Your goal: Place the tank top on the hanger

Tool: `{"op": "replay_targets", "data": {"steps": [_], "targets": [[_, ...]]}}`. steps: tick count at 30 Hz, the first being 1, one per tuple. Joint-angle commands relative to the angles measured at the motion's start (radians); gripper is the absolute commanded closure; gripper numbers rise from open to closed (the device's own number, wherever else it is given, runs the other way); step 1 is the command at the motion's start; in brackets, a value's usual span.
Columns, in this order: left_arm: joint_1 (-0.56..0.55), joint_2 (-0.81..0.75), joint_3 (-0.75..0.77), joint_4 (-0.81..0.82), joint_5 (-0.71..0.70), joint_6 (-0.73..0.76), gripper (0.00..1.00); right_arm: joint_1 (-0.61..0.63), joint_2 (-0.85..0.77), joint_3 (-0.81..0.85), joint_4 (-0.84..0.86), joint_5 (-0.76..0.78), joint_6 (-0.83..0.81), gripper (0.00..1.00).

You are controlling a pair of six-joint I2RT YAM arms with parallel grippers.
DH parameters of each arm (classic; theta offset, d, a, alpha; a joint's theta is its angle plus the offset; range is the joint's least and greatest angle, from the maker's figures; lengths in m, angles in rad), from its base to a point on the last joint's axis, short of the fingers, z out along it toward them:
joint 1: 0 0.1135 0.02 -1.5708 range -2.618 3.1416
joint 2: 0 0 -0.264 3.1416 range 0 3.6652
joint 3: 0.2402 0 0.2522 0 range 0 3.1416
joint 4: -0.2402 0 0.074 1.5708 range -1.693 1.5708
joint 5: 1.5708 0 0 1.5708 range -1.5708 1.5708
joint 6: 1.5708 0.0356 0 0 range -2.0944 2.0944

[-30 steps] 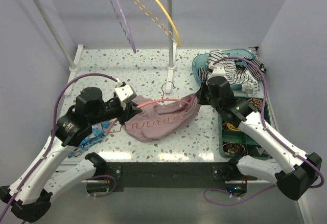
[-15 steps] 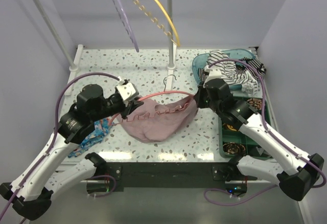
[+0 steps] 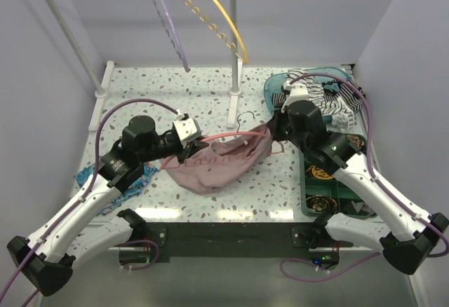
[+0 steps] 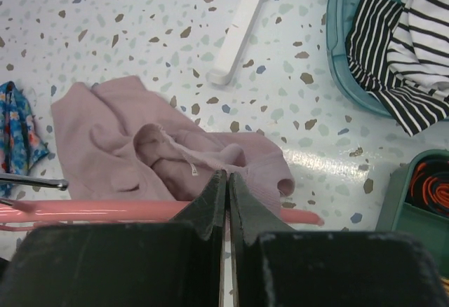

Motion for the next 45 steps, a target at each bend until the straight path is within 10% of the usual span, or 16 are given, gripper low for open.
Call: {"op": "replay_targets", "data": {"steps": [1, 25, 36, 45], "targets": [[-0.003, 0.0, -0.017, 0.224, 0.064, -0.036, 1.0, 0.002, 0.005, 0.066, 0.05, -0.041, -0.048, 1.0], [-0.005, 0.069, -0.264, 0.794, 0.024, -0.28, 1.0, 0.013, 0.0, 0.086, 0.071, -0.112, -0.041, 1.0], [-0.023, 0.158, -0.307, 0.933, 0.024, -0.384, 1.0, 0.016, -0.064, 0.008, 0.19, -0.158, -0.078, 0.54], [-0.063, 0.218, -0.333, 0.982, -0.039, -0.418, 1.0, 0.102, -0.009, -0.064, 0.338, -0.084, -0.091, 0.52]]}}
